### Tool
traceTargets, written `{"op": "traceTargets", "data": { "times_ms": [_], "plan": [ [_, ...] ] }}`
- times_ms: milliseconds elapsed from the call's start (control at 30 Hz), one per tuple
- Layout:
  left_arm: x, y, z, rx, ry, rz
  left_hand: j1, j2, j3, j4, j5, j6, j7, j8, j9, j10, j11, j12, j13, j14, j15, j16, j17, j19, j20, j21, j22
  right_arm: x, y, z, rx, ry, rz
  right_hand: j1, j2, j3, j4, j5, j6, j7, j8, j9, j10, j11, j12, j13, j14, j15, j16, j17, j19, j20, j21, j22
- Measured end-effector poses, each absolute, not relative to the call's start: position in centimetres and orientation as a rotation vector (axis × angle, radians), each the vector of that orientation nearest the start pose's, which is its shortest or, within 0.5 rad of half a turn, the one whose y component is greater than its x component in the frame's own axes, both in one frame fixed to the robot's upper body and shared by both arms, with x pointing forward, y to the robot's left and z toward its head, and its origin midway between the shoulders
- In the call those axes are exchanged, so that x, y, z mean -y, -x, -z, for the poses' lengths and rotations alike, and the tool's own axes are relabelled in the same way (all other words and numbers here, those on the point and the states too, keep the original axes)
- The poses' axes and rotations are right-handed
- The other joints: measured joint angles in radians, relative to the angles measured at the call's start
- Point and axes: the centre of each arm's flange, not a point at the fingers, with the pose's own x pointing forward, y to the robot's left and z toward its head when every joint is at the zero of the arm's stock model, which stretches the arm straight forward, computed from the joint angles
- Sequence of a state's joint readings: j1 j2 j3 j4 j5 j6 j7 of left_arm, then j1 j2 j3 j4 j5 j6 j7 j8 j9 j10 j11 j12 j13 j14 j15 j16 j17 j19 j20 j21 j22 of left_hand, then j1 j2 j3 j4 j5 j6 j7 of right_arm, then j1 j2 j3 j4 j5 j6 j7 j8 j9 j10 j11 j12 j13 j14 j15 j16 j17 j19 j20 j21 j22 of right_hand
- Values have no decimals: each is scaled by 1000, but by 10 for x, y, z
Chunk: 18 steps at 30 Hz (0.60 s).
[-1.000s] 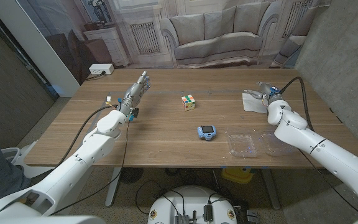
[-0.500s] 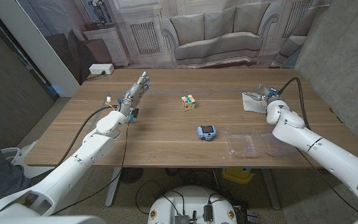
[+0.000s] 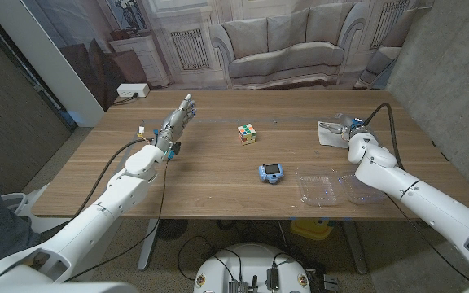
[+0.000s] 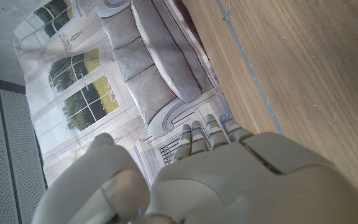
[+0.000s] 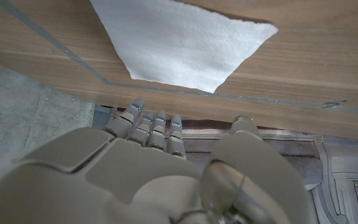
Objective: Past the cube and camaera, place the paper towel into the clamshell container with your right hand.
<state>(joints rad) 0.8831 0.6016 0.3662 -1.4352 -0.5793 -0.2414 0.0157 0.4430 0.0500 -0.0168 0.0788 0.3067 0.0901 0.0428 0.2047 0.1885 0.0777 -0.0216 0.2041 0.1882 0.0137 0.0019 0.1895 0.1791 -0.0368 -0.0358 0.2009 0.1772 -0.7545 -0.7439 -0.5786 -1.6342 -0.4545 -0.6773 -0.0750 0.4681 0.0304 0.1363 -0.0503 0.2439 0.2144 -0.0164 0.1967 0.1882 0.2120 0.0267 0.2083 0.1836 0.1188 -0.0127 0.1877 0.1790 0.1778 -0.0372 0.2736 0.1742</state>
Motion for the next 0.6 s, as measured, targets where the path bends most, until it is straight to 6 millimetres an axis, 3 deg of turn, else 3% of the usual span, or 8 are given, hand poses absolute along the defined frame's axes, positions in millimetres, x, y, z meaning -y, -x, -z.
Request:
{"op": "traceTargets", "data": {
  "times_ms": [600],
  "plan": [
    [-294,-632,13,610,-91,200,0,0,0,0,-4,0,0,0,0,0,0,0,0,0,0,0,0,0,0,0,0,336,-651,9,110,1259,363,15,-1,4,-11,0,-9,-2,-5,0,-11,-4,0,0,0,0,0,0,0,0,-9,0]
  ]
}}
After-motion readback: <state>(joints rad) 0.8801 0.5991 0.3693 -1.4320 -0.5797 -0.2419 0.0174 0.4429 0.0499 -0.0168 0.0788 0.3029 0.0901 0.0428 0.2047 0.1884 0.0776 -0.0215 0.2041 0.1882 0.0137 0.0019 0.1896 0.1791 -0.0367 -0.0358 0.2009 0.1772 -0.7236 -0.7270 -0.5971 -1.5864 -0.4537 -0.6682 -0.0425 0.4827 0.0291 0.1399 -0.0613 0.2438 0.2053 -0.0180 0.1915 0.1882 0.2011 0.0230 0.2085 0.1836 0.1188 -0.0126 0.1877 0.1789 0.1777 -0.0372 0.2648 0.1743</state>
